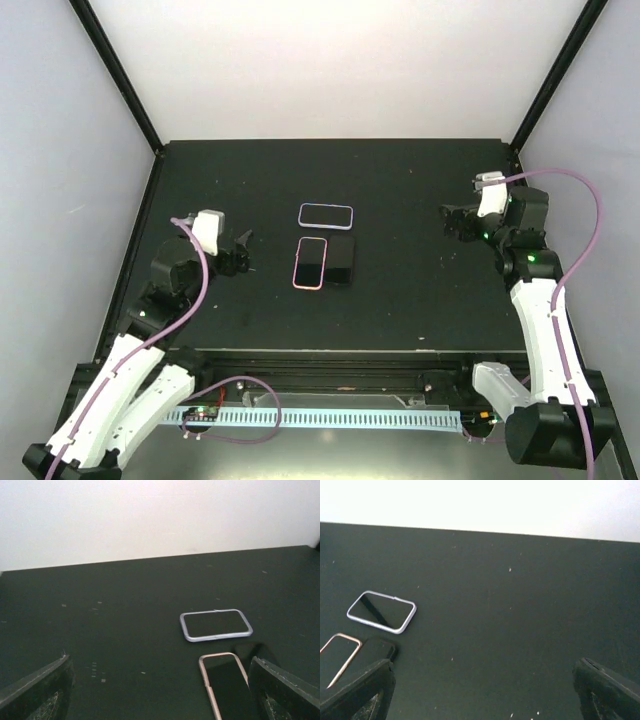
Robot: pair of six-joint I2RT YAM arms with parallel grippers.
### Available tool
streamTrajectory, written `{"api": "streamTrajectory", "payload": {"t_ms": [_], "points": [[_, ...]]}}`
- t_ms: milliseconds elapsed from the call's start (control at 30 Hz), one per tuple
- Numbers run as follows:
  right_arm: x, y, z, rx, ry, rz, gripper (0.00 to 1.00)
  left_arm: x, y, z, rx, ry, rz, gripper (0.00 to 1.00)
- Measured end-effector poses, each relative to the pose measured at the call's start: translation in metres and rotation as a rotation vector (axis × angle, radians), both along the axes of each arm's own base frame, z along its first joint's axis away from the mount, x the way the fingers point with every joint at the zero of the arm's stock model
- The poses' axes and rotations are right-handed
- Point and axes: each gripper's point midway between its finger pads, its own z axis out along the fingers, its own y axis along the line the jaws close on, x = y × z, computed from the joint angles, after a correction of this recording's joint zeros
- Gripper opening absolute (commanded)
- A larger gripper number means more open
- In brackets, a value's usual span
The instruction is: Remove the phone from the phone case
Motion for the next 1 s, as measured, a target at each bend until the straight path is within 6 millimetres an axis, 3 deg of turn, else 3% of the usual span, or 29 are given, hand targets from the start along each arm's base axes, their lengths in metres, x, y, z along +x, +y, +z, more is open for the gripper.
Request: {"api": "streamTrajectory", "payload": {"t_ms": [167,367,467,633,1000], "points": [[-0.01,0.008,-0.015,-0.067,0.045,0.07,0.99,-0.007,-0.034,-0.019,-0.047,0.109,-0.148,0.98],[-0.025,0.021,-0.042,-0.128,0.117,0.199,0.91,-0.037,-0.108,-0.067,-0.029,0.322,-0.375,0.99],[-0.029,0.032,-0.056,-0.121,0.161,0.271,0.88,-0.051,-0.133,-0.096,0.009,0.437,-0.418,0.99],[-0.038,0.047,-0.074,-0.077,0.219,0.352,0.87,-0.054,-0.148,-0.136,0.098,0.599,-0.366,0.99],[-0.069,0.051,-0.06,-0.103,0.091,0.371,0.91,-0.016,-0.164,-0.161,0.228,0.688,-0.202,0.99]]}}
